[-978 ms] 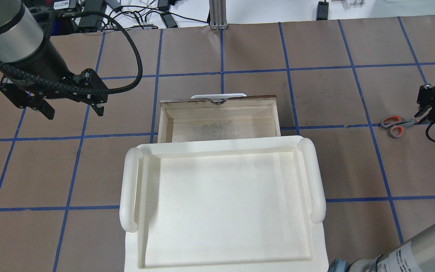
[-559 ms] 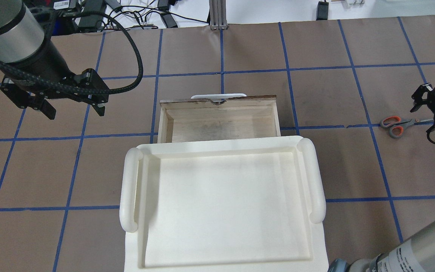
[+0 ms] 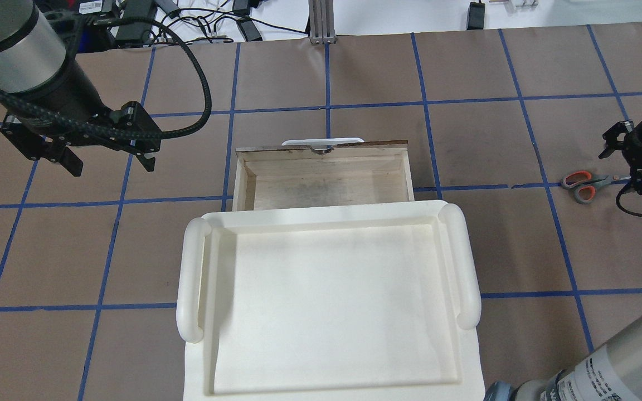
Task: Put scissors in drawer and close it
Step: 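Close the right gripper on the scissors handle and lift them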
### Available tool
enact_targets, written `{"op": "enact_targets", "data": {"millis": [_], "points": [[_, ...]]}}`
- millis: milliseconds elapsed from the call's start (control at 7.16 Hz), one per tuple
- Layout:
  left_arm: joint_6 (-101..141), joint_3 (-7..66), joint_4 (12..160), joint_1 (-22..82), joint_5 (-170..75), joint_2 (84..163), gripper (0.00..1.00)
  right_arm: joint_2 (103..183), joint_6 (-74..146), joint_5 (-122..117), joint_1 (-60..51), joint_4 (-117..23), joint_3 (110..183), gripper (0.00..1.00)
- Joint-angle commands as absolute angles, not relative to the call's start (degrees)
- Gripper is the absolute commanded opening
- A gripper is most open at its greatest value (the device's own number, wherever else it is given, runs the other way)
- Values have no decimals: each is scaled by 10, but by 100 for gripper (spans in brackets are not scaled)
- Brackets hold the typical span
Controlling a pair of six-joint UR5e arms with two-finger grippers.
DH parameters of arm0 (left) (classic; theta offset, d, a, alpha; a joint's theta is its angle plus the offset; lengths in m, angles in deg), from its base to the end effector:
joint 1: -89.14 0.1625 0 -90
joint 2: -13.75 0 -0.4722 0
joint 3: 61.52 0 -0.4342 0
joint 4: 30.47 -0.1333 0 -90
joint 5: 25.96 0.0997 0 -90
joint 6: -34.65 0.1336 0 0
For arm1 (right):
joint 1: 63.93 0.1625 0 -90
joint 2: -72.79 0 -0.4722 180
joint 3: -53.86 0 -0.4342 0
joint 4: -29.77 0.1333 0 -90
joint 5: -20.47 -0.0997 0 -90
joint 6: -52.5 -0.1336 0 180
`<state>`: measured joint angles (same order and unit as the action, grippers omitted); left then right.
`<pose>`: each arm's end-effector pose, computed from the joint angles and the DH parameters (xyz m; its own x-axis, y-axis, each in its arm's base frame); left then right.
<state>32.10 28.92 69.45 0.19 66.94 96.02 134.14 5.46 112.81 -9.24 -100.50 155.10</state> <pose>-0.1181 -0.4629 0.5476 -0.9968 -0.0604 -0.0525 -0.0627 0.9971 0.0436 -0.2772 -0.6126 0.1656 -0.1326 0.9909 0.0230 0.9905 0.1333 -0.0344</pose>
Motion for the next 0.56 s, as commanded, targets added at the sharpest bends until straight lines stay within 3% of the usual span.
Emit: {"op": "enact_targets", "data": {"millis": [0, 140, 419], "points": [[321, 289, 695, 2, 669, 960, 100, 1339, 42, 1124, -92, -999, 1553, 90], [321, 289, 695, 2, 669, 960, 100, 1338, 43, 1124, -92, -999, 1554, 79], [321, 289, 693, 2, 669, 961, 100, 1333, 42, 1118, -92, -996, 1555, 66]]}}
